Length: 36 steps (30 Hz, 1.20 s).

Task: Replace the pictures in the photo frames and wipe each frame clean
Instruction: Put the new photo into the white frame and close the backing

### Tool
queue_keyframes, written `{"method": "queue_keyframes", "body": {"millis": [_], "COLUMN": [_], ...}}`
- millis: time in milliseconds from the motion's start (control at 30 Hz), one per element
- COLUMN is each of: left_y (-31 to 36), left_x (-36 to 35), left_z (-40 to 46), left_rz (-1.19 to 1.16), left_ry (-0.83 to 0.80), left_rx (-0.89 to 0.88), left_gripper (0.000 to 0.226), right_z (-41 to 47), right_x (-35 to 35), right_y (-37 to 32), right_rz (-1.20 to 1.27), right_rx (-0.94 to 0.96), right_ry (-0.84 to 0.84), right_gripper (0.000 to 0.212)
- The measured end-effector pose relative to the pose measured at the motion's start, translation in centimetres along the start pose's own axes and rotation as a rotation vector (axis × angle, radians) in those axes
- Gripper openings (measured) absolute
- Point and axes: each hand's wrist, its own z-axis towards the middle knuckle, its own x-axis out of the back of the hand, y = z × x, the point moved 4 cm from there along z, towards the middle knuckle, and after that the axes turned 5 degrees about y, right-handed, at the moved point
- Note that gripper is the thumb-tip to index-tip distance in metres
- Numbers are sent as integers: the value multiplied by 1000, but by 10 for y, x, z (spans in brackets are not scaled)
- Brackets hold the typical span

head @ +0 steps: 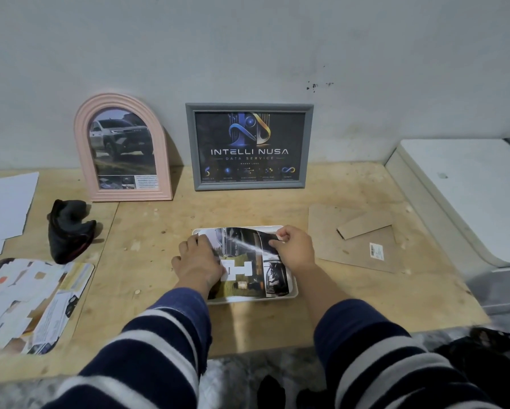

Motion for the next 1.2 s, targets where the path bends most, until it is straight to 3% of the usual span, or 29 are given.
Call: {"method": "queue_keyframes", "body": {"millis": [200,333,400,500,633,800,1033,1200], "left_y": [2,1,-1,-6,-19,-66,-168,-255], "left_x": [-1,2,5,10,22,49,83,111], "left_z": [0,1,1,6,16,17,8,11], "left_rz": [-24,-105,-134,-236,-691,-944,-886,-910], "left_ry": [-2,-31,-37,5,54,245,411,463], "left_rx": [33,60,72,125,243,439,568,670], "left_gripper": [70,90,97,71,24,12,17,27], "right_z": [5,7,12,20,25,31,0,-32], "right_x": [7,6,11,19,20,-16,-99,-167], "right_y": [2,7,8,0,-25,-76,-142,-191], "right_rz": [206,360,435,537,598,533,340,228], "right_rx": [-33,-98,-154,-219,-227,-176,-193,-159], "right_ry": [-52,-105,-74,-10,-22,-168,-536,-690], "right_gripper": [26,9,22,14,10,10,19,13]}}
